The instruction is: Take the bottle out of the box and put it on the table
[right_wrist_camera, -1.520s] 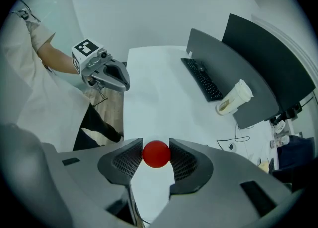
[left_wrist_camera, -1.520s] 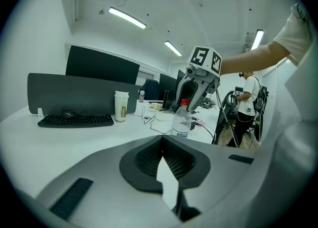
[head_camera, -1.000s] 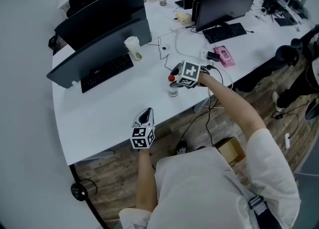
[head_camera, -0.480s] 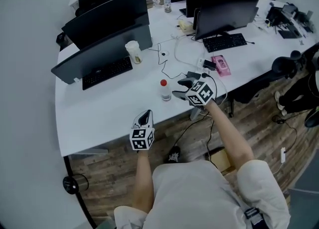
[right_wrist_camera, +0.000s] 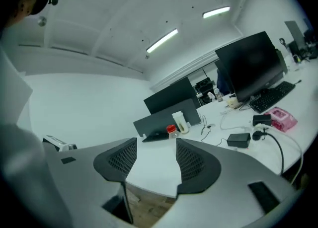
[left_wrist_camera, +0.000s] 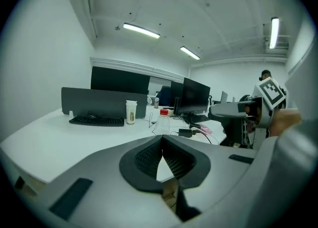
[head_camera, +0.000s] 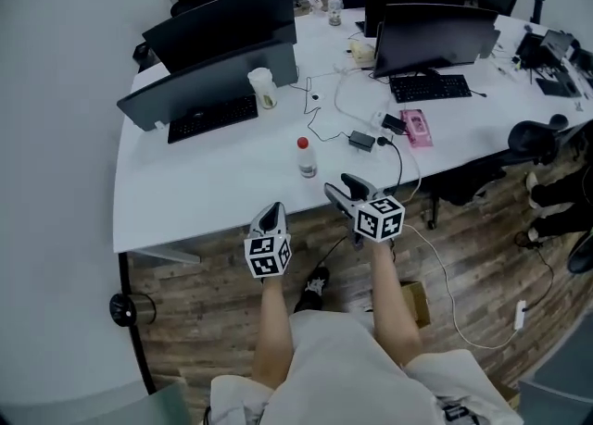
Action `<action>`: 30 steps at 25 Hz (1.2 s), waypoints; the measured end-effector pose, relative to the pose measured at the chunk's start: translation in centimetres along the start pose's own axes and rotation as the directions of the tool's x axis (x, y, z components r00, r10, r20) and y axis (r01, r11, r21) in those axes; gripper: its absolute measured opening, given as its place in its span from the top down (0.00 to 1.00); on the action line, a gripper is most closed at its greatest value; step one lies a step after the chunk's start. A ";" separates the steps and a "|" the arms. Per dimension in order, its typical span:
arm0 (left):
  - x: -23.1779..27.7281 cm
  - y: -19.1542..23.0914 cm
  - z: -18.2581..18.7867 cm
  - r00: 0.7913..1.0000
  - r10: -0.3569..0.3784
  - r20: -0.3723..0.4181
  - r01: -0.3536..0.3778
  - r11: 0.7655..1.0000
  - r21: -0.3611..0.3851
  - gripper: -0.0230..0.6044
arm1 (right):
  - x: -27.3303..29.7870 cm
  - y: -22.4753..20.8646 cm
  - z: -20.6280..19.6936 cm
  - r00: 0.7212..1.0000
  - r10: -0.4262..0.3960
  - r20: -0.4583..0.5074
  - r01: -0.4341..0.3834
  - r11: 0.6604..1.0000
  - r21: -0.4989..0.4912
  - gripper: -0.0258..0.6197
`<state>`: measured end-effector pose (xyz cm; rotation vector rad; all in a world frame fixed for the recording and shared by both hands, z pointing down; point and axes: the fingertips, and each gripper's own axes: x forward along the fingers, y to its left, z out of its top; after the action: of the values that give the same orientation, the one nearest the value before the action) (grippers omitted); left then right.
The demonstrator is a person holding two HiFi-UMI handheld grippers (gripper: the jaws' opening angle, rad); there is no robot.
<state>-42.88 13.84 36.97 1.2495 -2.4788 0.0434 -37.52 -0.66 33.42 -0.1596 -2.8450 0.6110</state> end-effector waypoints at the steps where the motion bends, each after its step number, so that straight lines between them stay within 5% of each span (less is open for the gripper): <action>1: -0.5 -0.5 0.2 1.000 0.005 0.002 -0.005 1.000 0.017 0.94 | -0.5 0.5 -0.6 1.000 0.003 0.002 -0.003 1.000 0.005 0.54; 5: -3.0 -2.6 0.9 0.999 0.013 0.041 -0.014 0.999 0.029 0.94 | -2.5 2.8 -2.7 0.999 0.021 -0.044 -0.025 0.996 -0.089 0.54; 10: -6.7 -4.9 -1.3 1.000 0.002 -0.013 -0.001 0.993 0.115 0.94 | -5.6 5.0 -2.8 0.998 0.057 -0.006 -0.057 0.994 -0.092 0.54; 18: -10.8 -7.7 -3.7 0.997 0.065 0.041 -0.067 0.996 0.055 0.94 | -11.5 6.4 -4.7 0.996 0.084 0.034 -0.083 0.996 -0.032 0.55; 30: -11.0 -14.3 -4.9 0.996 -0.030 0.081 0.023 0.996 0.083 0.94 | -16.6 7.9 -7.0 0.997 0.069 0.044 -0.066 0.995 -0.074 0.57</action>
<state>-24.22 14.56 35.99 1.3432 -2.5531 0.0891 -19.29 6.66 33.06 -0.2577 -2.9191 0.5319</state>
